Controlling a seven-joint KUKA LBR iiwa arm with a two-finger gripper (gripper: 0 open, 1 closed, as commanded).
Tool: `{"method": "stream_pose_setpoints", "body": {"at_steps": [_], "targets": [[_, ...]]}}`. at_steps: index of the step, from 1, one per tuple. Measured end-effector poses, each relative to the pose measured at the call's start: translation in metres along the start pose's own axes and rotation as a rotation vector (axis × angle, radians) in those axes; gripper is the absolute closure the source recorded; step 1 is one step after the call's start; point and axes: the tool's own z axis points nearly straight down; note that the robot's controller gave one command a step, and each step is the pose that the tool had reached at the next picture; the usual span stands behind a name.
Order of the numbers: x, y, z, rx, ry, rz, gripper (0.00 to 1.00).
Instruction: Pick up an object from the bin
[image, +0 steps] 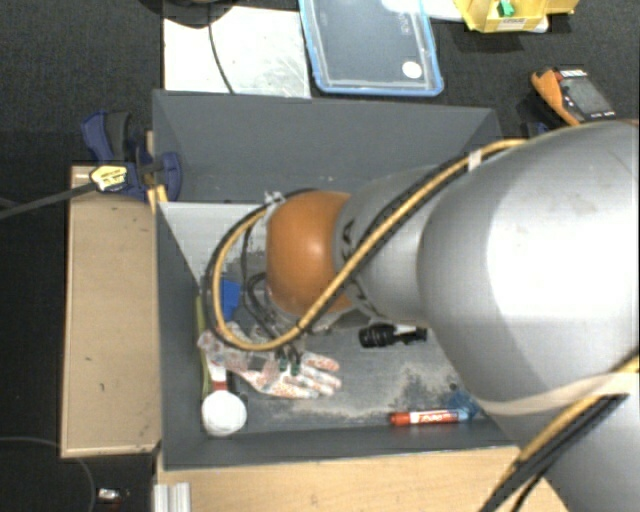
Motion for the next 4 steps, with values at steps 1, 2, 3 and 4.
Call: {"method": "stream_pose_setpoints", "body": {"at_steps": [1,2,3,4], "targets": [[0.000,0.000,-0.010,0.000,0.000,0.002,1.00],[0.000,0.000,-0.020,-0.002,-0.002,0.002,1.00],[0.002,-0.002,-0.041,0.004,0.007,0.003,1.00],[-0.001,0.000,-0.076,-0.002,-0.002,0.002,1.00]]}}
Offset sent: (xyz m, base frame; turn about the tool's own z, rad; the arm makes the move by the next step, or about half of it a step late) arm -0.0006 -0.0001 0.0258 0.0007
